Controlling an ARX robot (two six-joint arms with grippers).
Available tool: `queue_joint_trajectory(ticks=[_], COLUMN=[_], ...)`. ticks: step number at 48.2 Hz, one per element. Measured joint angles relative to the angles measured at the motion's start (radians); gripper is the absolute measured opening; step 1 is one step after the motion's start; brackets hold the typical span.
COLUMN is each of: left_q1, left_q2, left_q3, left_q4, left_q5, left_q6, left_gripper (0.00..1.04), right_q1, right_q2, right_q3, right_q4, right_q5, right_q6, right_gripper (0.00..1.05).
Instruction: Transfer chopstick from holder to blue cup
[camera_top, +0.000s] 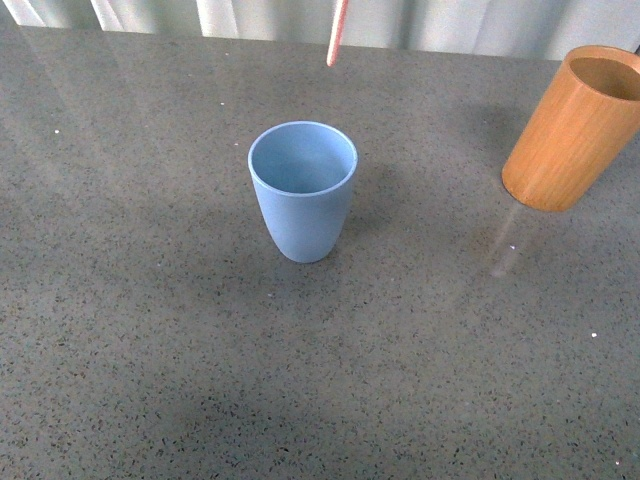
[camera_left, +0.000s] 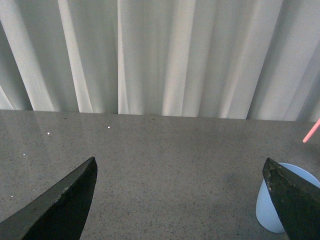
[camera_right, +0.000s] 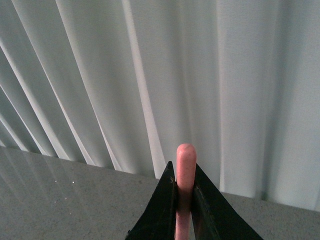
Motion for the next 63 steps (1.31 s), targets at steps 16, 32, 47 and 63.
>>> queue_joint_trajectory(ticks=[16, 32, 47, 63], left_q1=[0.000, 0.000, 0.000, 0.000], left_q2=[0.000, 0.000, 0.000, 0.000], left_q3=[0.000, 0.000, 0.000, 0.000], left_q4=[0.000, 0.000, 0.000, 0.000], left_q5=[-0.001, 0.000, 0.000, 0.000], left_q6=[0.000, 0.000, 0.000, 0.000], left_gripper=[0.98, 0.98, 0.98, 0.98], right_q1=[-0.003, -0.050, -0.050, -0.051], right_q2=[-0.124, -0.061, -0.020, 0.053], right_q3=[-0.124, -0.132, -0.143, -0.171], right_q4=[0.002, 0.023, 0.065, 0.100], right_q5=[-0.002, -0.056, -0.056, -0.065], right_q6=[0.038, 0.042, 0.048, 0.066], right_gripper=[0.03, 0.03, 0.03, 0.03])
